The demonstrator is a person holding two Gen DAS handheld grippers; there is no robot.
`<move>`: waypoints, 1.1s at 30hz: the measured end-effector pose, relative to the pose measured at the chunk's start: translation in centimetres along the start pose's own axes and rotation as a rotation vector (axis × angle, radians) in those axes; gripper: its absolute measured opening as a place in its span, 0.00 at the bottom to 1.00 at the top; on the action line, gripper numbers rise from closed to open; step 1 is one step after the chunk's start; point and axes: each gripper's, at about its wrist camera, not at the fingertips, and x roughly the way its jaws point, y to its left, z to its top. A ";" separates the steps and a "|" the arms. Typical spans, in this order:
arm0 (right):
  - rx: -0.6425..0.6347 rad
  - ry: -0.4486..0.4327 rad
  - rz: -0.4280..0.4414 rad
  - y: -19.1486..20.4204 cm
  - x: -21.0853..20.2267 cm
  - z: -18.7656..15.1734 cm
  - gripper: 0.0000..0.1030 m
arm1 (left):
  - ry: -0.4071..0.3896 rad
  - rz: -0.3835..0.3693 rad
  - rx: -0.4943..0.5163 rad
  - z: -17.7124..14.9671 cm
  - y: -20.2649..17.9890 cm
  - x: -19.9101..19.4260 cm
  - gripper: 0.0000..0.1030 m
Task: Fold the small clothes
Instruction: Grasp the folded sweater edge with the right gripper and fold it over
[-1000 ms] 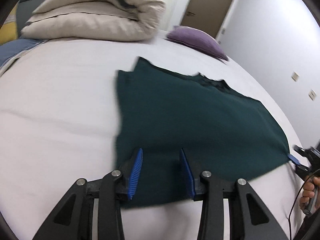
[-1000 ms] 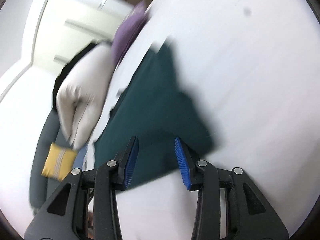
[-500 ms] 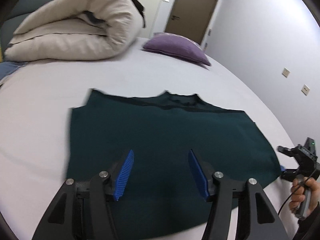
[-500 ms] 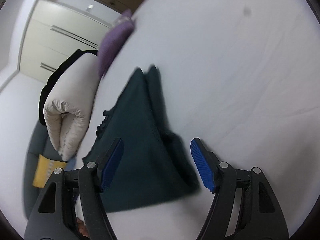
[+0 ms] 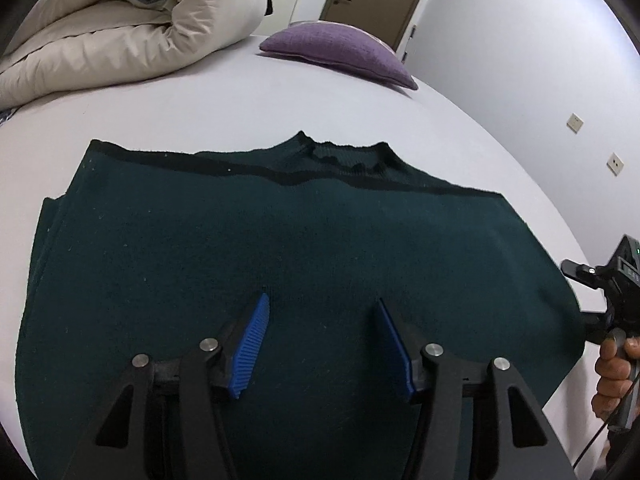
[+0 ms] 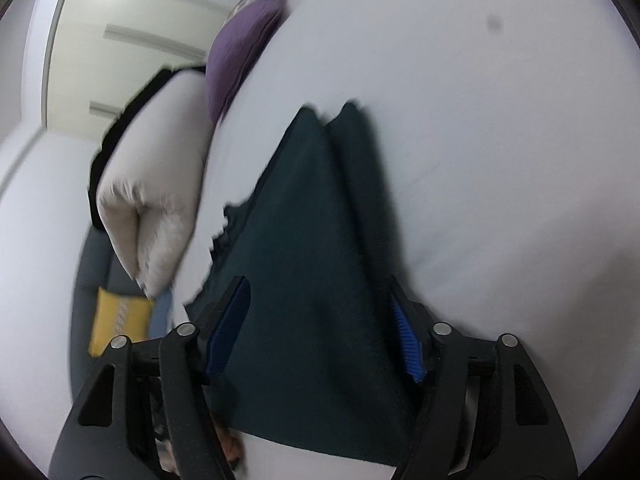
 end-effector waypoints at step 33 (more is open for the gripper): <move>-0.814 0.259 -0.308 26.5 20.3 -16.4 0.19 | -0.049 -0.363 -0.515 0.3 13.0 -5.4 0.64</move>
